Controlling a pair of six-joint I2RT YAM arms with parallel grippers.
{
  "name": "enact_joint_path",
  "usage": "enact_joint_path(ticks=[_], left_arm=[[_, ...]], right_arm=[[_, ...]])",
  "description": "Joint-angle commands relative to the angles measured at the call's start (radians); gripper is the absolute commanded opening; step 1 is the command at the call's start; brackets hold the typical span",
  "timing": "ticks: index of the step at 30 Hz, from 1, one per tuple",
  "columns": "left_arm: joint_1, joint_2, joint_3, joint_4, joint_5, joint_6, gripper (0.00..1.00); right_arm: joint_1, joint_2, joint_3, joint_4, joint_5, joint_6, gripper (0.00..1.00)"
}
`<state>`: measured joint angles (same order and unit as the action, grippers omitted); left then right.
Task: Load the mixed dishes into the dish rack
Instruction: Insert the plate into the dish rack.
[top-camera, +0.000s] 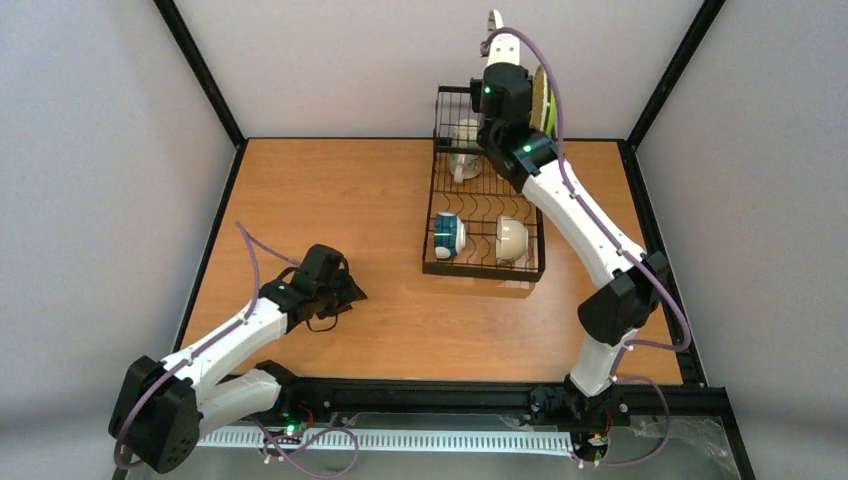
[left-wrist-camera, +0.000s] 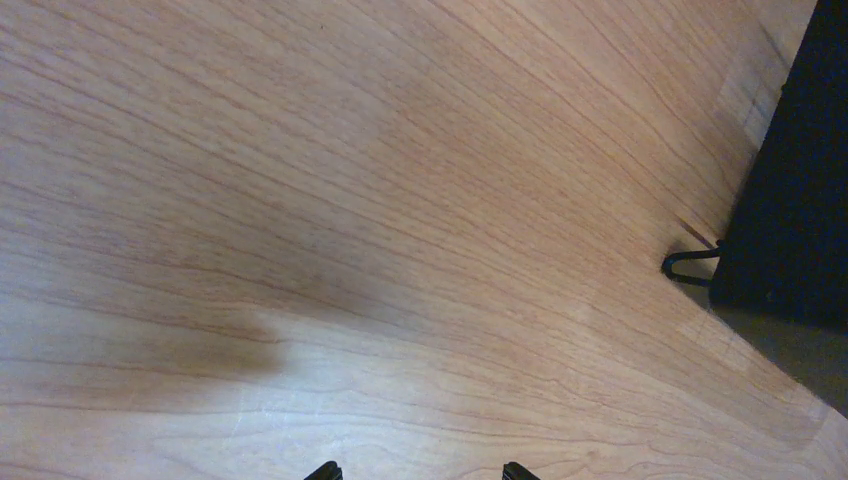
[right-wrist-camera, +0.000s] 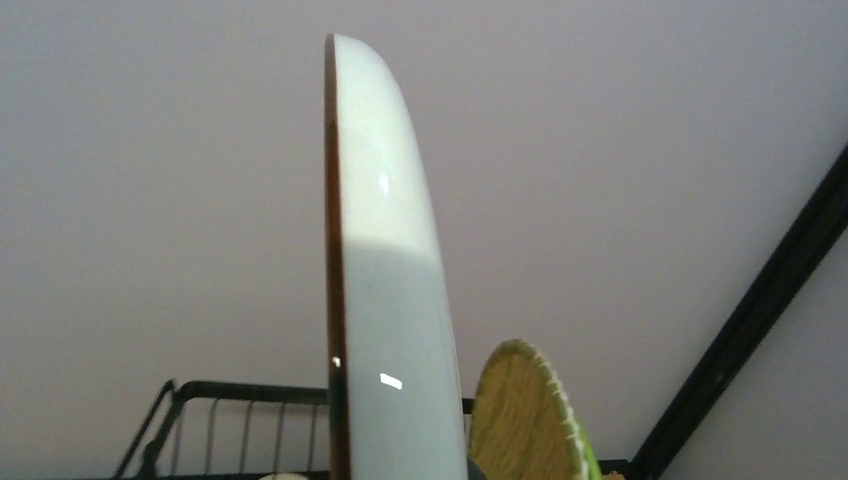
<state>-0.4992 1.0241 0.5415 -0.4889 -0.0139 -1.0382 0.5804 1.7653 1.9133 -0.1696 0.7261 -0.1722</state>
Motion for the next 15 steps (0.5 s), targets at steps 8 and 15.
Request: enact_joint_path(ticks=[8,15], left_arm=[[0.001,0.04,-0.011,0.045,0.008,0.03,0.91],[0.001,0.063,-0.015,0.064,0.035,0.031,0.91]], right_arm=[[-0.149,0.057,0.081,0.031,-0.012,0.069,0.02],[-0.191,0.056,0.013,0.05,-0.021,0.08,0.02]])
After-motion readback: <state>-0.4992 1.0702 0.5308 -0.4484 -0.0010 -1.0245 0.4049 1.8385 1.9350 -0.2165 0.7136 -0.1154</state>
